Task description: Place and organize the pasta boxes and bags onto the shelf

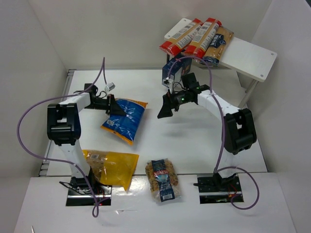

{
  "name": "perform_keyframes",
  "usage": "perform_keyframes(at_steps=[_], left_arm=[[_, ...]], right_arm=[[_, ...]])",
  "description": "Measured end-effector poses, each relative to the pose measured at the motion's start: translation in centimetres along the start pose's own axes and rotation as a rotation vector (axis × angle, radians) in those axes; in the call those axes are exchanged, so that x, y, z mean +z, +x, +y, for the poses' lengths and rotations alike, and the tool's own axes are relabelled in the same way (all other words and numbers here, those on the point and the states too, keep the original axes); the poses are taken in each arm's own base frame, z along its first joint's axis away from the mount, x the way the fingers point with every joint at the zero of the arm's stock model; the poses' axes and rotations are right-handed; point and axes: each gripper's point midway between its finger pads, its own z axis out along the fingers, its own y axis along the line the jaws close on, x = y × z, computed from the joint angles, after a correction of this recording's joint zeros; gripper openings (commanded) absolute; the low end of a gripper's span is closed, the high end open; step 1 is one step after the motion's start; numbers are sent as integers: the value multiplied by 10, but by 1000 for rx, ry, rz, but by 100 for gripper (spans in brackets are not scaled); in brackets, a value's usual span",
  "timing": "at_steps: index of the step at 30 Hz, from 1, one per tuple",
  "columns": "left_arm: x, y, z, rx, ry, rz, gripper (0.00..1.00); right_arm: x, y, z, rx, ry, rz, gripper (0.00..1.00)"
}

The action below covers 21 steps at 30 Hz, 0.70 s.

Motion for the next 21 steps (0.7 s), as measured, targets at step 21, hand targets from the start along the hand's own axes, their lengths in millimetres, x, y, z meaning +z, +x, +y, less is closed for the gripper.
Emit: perform_keyframes(at_steps=[21], left_arm=[[-66, -21, -89, 227, 14, -146, 0]], right_arm=[[73, -50, 51, -27, -363, -10, 99]])
